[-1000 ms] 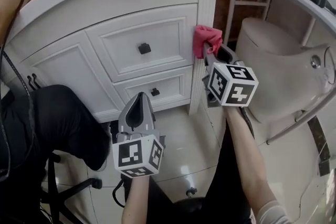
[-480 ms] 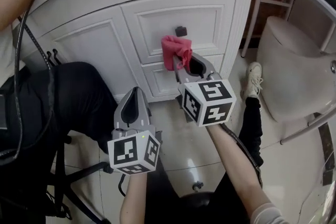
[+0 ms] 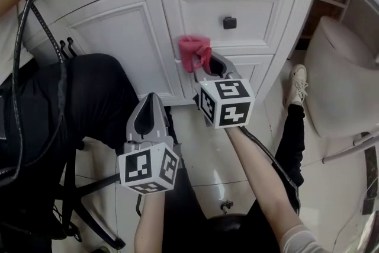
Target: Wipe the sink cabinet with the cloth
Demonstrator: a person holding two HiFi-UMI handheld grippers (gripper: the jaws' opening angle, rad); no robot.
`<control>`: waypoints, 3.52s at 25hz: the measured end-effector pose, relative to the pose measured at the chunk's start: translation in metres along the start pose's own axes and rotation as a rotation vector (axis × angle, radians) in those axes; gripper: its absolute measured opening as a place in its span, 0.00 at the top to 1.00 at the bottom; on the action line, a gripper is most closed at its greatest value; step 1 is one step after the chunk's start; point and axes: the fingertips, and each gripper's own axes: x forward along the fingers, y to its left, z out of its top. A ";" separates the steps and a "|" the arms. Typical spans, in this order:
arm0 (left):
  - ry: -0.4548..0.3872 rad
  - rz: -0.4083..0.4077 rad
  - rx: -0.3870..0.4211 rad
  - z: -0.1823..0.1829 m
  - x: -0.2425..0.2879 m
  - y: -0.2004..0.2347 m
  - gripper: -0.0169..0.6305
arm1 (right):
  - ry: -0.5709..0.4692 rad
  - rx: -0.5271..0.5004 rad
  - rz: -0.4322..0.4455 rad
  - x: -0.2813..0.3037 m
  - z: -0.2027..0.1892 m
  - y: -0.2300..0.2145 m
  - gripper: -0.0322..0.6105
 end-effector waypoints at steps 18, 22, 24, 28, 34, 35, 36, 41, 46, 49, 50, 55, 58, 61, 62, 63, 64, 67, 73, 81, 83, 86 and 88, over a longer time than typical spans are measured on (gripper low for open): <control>0.020 -0.172 -0.087 -0.043 0.049 -0.140 0.95 | -0.013 0.000 -0.310 -0.134 0.013 -0.194 0.85; 0.019 -0.109 -0.063 -0.040 0.033 -0.103 0.95 | 0.026 0.038 -0.144 -0.094 -0.027 -0.107 0.85; 0.021 -0.072 -0.039 -0.035 0.021 -0.077 0.95 | 0.051 0.059 -0.058 -0.069 -0.051 -0.061 0.85; 0.040 -0.035 -0.006 -0.031 0.001 -0.027 0.95 | 0.068 0.080 0.024 -0.023 -0.079 0.003 0.85; 0.091 -0.014 -0.002 -0.046 -0.003 0.005 0.95 | 0.108 0.056 0.025 0.009 -0.099 0.028 0.85; 0.085 -0.020 -0.001 -0.045 -0.001 0.001 0.95 | 0.107 0.058 0.004 0.006 -0.098 0.016 0.85; 0.082 -0.031 0.004 -0.044 0.002 -0.005 0.95 | 0.104 0.059 -0.025 0.001 -0.097 0.002 0.85; 0.100 -0.105 0.029 -0.061 0.013 -0.052 0.95 | 0.050 0.091 -0.218 -0.054 -0.079 -0.107 0.85; 0.122 -0.164 0.004 -0.082 0.032 -0.101 0.95 | 0.053 0.072 -0.408 -0.115 -0.069 -0.217 0.85; 0.114 -0.173 -0.004 -0.086 0.041 -0.122 0.95 | 0.074 0.046 -0.453 -0.139 -0.068 -0.254 0.85; 0.110 -0.167 -0.009 -0.087 0.043 -0.126 0.95 | 0.077 0.045 -0.453 -0.143 -0.068 -0.258 0.85; 0.091 -0.137 -0.015 -0.084 0.038 -0.117 0.95 | 0.059 0.043 -0.367 -0.139 -0.074 -0.215 0.85; 0.089 -0.079 -0.006 -0.077 0.022 -0.080 0.95 | 0.059 0.053 -0.234 -0.105 -0.095 -0.138 0.85; 0.089 -0.017 -0.006 -0.071 0.005 -0.035 0.95 | 0.072 0.092 -0.104 -0.068 -0.125 -0.059 0.85; 0.089 0.000 -0.004 -0.069 0.000 -0.021 0.95 | 0.077 0.103 -0.071 -0.056 -0.134 -0.036 0.85; 0.092 0.016 0.000 -0.069 -0.003 -0.007 0.95 | 0.085 0.108 -0.044 -0.044 -0.143 -0.017 0.85; 0.097 0.030 0.003 -0.070 -0.005 0.005 0.95 | 0.095 0.105 -0.021 -0.033 -0.151 -0.001 0.85; 0.121 0.067 0.000 -0.081 -0.008 0.031 0.95 | 0.130 0.060 0.031 -0.008 -0.168 0.028 0.85; 0.145 0.054 -0.026 -0.102 0.010 0.018 0.95 | 0.137 0.012 -0.065 -0.012 -0.176 -0.030 0.85; 0.176 -0.031 -0.020 -0.128 0.039 -0.049 0.95 | 0.128 0.066 -0.206 -0.063 -0.179 -0.137 0.85; 0.173 -0.067 -0.011 -0.129 0.047 -0.071 0.95 | 0.100 0.114 -0.283 -0.082 -0.172 -0.174 0.85; 0.165 -0.099 -0.004 -0.131 0.056 -0.096 0.95 | 0.095 0.079 -0.331 -0.104 -0.164 -0.209 0.85; 0.163 -0.105 -0.006 -0.131 0.059 -0.109 0.95 | 0.105 0.075 -0.358 -0.115 -0.163 -0.225 0.85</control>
